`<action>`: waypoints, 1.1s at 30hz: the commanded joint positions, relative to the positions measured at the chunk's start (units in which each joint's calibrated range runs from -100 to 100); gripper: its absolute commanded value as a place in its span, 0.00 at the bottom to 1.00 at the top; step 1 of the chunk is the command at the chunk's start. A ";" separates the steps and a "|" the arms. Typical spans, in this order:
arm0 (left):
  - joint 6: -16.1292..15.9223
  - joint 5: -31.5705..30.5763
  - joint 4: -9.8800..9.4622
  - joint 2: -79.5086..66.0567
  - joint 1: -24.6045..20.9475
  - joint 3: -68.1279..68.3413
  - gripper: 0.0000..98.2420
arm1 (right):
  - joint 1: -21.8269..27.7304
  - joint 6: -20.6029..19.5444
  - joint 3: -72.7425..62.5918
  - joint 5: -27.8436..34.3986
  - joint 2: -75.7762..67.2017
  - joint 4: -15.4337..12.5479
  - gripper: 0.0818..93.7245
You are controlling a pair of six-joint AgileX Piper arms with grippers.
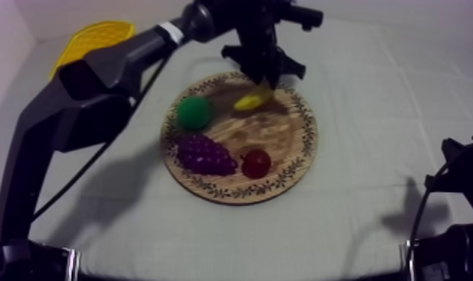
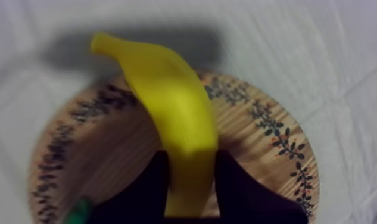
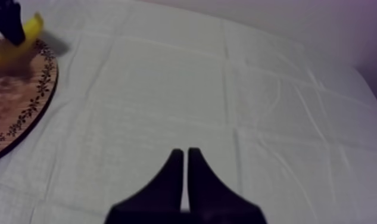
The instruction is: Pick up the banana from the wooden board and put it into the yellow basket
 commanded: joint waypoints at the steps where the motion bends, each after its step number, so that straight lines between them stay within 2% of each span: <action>1: -0.09 0.11 -0.88 -4.92 -1.31 1.36 0.26 | 0.00 -0.01 0.05 0.01 -0.05 0.01 0.00; 12: -2.12 0.15 -5.24 -24.33 -13.16 13.81 0.26 | 0.00 -0.01 0.05 0.01 -0.05 0.01 0.00; 22: -3.70 0.07 -7.33 -30.42 -24.81 26.11 0.26 | 0.00 -0.01 0.05 0.01 -0.05 0.01 0.00; 26: -3.63 -0.63 -7.97 -30.06 -27.00 29.89 0.26 | 0.00 -0.01 0.05 0.01 -0.05 0.01 0.00; 33: -3.15 -3.66 -8.08 -27.64 -27.99 34.23 0.27 | 0.00 -0.01 0.05 0.01 -0.05 0.01 0.00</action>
